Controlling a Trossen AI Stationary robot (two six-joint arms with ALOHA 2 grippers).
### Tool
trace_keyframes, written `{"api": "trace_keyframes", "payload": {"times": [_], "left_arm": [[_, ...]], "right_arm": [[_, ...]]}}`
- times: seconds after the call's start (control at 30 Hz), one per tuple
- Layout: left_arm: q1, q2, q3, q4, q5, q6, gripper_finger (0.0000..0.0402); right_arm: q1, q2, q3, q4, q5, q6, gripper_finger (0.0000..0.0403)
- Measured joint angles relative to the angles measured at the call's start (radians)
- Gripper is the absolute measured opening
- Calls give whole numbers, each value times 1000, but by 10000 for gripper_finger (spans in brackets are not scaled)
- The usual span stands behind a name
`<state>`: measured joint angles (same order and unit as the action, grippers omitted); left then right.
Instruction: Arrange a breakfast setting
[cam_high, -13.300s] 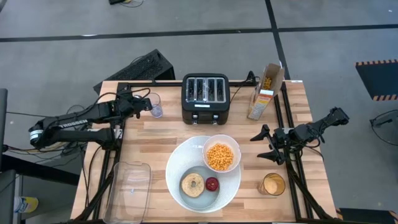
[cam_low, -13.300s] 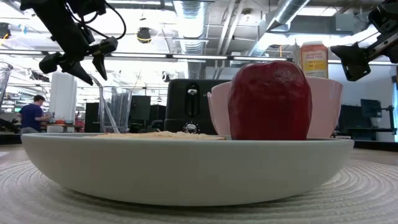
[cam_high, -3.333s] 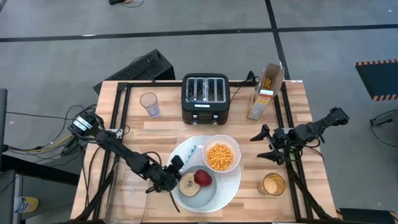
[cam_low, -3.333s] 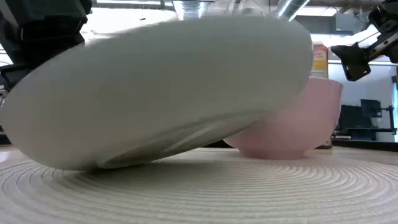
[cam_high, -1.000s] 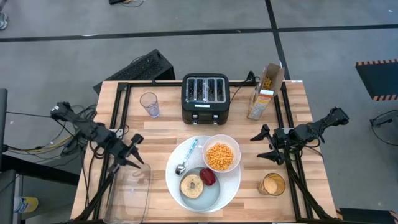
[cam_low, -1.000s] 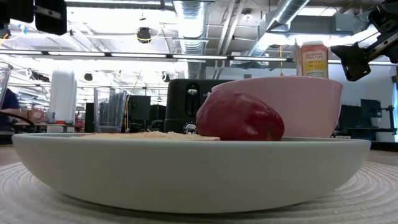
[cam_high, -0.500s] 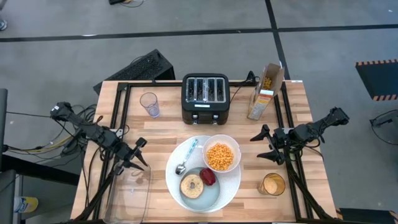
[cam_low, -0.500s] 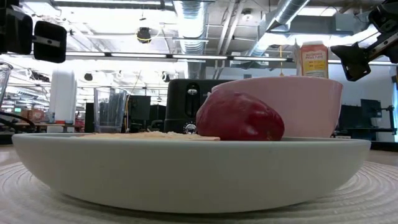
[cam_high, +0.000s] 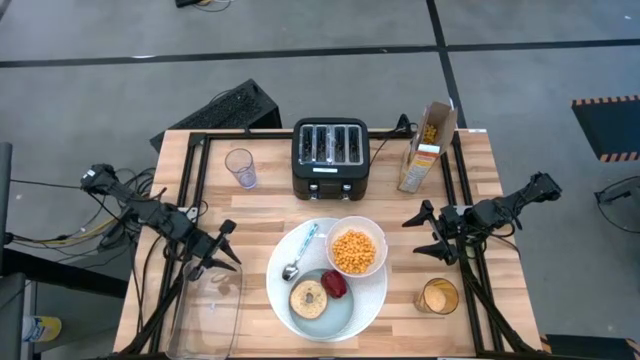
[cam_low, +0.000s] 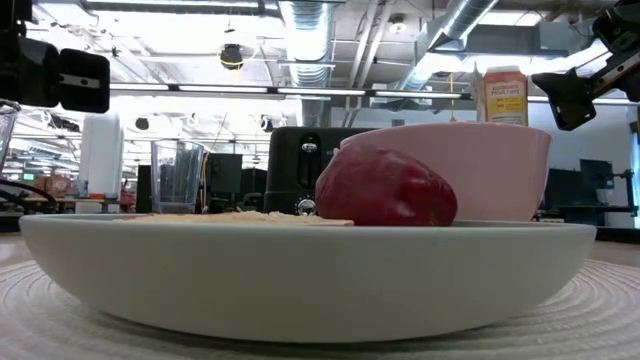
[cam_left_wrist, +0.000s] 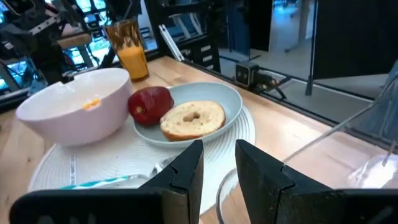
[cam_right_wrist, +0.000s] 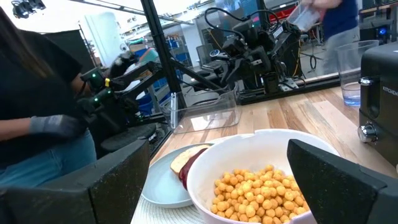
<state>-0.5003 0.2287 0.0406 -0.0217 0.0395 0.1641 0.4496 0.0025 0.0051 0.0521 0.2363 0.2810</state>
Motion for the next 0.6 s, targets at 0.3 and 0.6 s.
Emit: {"api": "trace_keyframes", "payload": {"times": [0.3, 0.6], "left_arm": [[-1, -2, 0, -39, -24, -1, 83], [-1, -97, 0, -41, -34, -2, 83]], "right_arm": [[0, 0, 0, 0, 0, 0, 400], [0, 0, 0, 0, 0, 0, 400]]}}
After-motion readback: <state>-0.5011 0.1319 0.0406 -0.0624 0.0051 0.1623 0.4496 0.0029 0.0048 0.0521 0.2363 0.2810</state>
